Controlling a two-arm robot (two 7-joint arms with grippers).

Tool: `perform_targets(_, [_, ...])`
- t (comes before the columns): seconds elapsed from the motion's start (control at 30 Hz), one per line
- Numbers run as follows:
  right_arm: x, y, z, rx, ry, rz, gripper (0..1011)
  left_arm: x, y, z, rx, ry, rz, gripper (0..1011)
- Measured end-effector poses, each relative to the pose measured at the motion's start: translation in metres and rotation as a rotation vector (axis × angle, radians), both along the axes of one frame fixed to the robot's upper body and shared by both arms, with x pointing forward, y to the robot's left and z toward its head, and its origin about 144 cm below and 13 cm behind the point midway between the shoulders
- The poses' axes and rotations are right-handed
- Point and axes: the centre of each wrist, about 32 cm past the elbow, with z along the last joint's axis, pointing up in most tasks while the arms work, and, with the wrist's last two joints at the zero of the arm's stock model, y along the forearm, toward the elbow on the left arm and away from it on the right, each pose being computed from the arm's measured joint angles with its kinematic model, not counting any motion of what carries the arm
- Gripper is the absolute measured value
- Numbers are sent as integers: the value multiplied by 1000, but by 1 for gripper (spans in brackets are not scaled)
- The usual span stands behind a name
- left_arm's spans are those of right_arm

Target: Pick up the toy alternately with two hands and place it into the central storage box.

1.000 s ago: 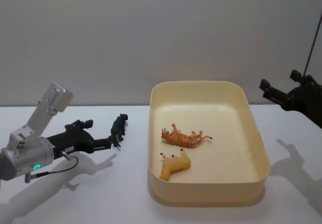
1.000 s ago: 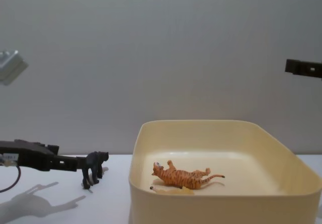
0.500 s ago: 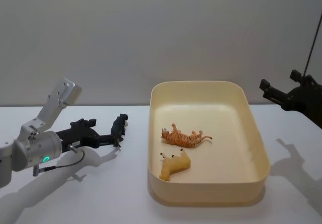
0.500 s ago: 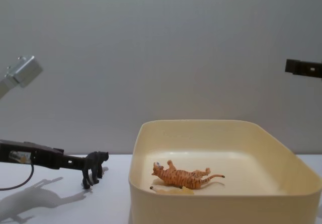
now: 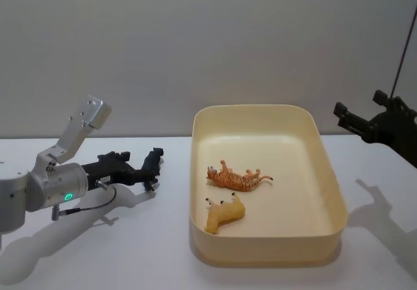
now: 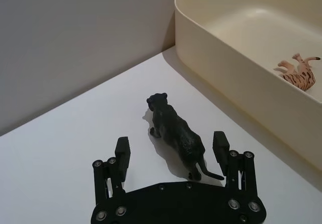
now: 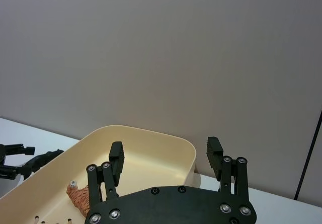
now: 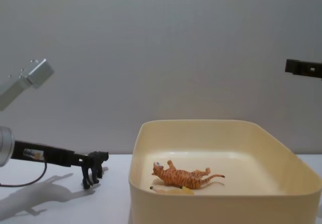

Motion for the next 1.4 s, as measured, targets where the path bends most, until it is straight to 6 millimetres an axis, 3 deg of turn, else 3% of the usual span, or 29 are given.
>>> perform_targets(0.47, [0, 0, 0, 0, 0, 0, 1001, 9, -9, 1, 8, 40, -44, 996])
perform_targets(0.73, [0, 0, 0, 0, 0, 0, 1001, 12, -12, 1, 17, 55, -53, 805])
perform_targets(1.0, [0, 0, 0, 0, 0, 0, 1001, 13, -14, 1, 21, 61, -56, 528])
perform_targets(1.17, [0, 0, 0, 0, 0, 0, 1001, 13, -14, 2, 22, 63, -58, 413])
perform_targets(1.23, [0, 0, 0, 0, 0, 0, 1001, 13, -14, 2, 23, 63, -58, 314])
perform_targets(1.4, [0, 0, 0, 0, 0, 0, 1001, 13, -14, 3, 22, 60, -58, 304])
